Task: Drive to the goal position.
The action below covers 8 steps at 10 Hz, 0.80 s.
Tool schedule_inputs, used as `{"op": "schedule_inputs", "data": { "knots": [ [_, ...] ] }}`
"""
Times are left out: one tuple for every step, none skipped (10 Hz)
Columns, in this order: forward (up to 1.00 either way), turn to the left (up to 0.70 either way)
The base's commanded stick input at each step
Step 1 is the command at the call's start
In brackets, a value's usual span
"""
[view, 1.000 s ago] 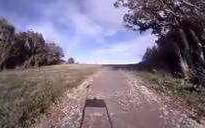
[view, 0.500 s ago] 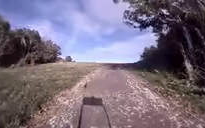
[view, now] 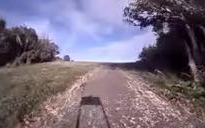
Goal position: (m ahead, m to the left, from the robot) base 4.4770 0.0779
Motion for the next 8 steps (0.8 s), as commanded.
{"op": "schedule_inputs", "data": {
  "knots": [
    [0.7, -0.14],
    [0.7, -0.14],
    [0.7, -0.14],
    [0.7, -0.14],
    [0.7, -0.14],
    [0.7, -0.14],
    [0.7, -0.14],
    [0.7, -0.14]
  ]
}}
